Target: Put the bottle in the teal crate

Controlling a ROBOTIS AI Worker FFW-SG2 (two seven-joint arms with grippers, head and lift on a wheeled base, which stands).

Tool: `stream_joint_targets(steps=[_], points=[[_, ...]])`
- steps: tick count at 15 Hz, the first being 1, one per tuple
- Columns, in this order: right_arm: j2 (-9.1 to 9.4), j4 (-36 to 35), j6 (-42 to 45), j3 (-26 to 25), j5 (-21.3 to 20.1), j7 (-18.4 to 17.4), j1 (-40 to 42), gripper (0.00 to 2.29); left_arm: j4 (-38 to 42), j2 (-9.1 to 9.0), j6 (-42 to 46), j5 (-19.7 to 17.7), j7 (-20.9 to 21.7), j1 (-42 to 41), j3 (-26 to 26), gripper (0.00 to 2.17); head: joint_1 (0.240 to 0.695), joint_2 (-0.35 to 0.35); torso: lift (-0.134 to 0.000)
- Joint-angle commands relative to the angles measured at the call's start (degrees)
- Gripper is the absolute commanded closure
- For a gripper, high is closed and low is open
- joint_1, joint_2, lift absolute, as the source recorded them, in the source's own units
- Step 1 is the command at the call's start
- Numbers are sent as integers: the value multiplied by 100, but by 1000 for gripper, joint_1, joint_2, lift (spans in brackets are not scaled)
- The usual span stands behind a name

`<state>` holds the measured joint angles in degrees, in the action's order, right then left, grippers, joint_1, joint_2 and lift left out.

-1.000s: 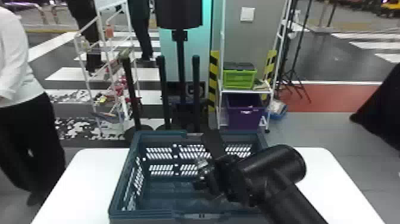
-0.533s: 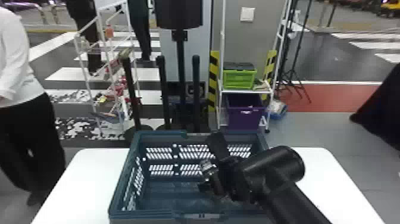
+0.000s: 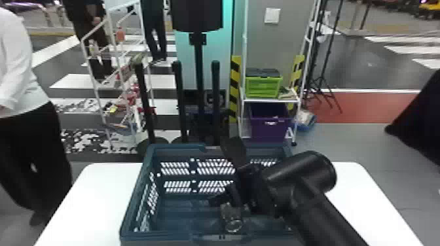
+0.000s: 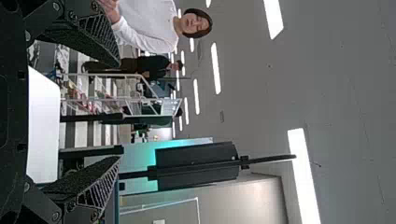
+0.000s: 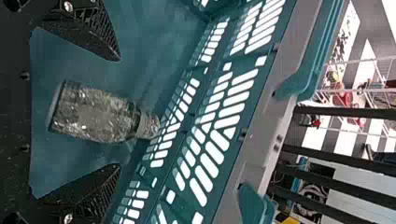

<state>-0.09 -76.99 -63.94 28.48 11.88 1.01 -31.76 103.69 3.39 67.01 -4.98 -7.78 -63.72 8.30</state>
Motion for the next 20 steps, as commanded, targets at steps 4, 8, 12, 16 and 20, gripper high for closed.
stream_joint_targets(steps=[4, 8, 12, 16, 20], points=[[14, -2267, -1090, -115, -125, -206, 689, 87, 20, -14, 0, -3, 31, 0, 5, 191, 499, 0, 0], [-272, -3902, -1301, -484, -371, -259, 1524, 87, 37, -14, 0, -3, 40, 0, 5, 191, 499, 0, 0], [-923, -5220, -264, -1117, -344, -233, 2833, 87, 37, -23, 18, 6, 49, -9, -4, 191, 499, 0, 0], [-1248, -5941, 1740, -1662, -283, -171, 4336, 87, 90, -31, 18, 32, 58, -26, -22, 191, 499, 0, 0], [-1345, -6020, 4816, -2066, -283, -136, 6094, 87, 64, -31, 35, 59, 66, -26, -31, 191, 499, 0, 0]])
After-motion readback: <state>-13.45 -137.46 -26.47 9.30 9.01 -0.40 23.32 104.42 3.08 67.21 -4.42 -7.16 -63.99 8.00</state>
